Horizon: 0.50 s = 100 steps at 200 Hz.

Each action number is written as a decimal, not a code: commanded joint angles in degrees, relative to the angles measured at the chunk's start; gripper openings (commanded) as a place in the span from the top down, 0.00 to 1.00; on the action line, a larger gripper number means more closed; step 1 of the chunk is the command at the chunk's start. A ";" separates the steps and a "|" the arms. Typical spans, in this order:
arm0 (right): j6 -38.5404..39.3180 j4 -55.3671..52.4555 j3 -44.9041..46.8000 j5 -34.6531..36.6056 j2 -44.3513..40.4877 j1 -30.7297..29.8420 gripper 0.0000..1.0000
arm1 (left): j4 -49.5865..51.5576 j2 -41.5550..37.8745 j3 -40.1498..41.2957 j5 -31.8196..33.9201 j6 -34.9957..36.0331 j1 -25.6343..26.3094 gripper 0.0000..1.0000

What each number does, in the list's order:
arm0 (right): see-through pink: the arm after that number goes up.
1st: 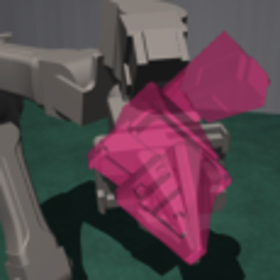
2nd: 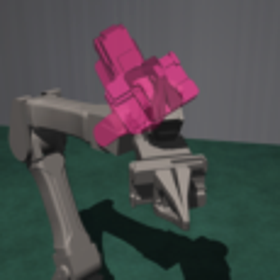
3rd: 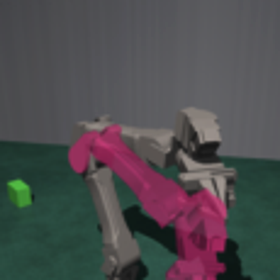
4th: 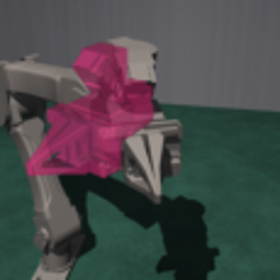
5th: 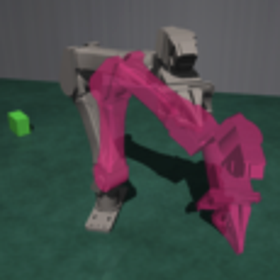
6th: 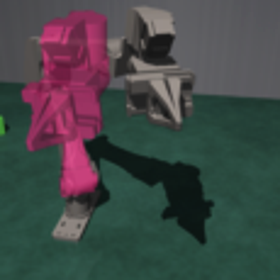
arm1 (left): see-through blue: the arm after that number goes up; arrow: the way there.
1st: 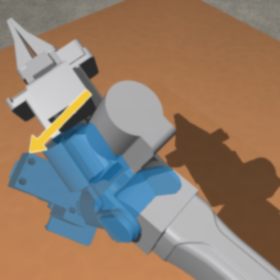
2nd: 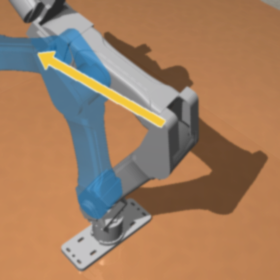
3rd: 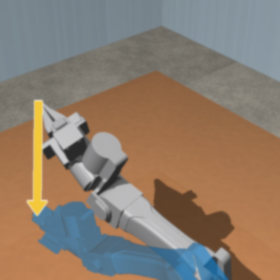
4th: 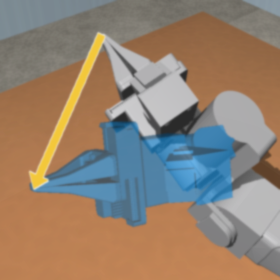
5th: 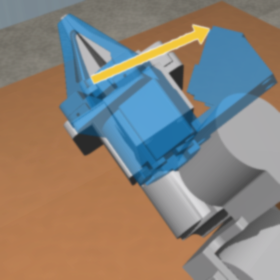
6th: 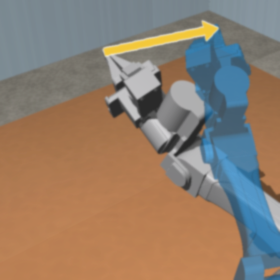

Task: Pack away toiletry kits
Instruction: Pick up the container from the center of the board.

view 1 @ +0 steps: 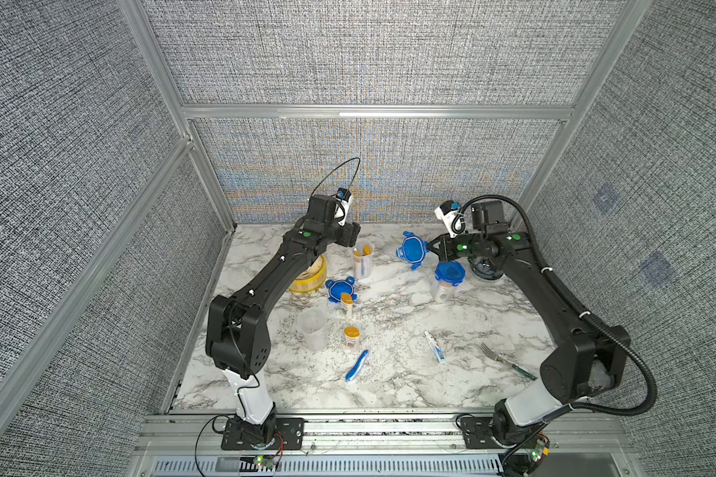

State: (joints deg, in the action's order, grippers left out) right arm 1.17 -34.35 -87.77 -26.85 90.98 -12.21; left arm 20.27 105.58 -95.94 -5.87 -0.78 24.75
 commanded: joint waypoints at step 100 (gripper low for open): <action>-0.91 1.48 1.73 -0.10 -2.56 0.28 1.00 | 19.52 19.37 -21.75 0.77 -0.81 0.03 0.46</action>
State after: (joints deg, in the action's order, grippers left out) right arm 0.56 -34.11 -86.26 -26.87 89.17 -11.79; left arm 37.21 123.28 -115.68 -5.98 -1.17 24.71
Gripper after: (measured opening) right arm 0.056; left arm 0.572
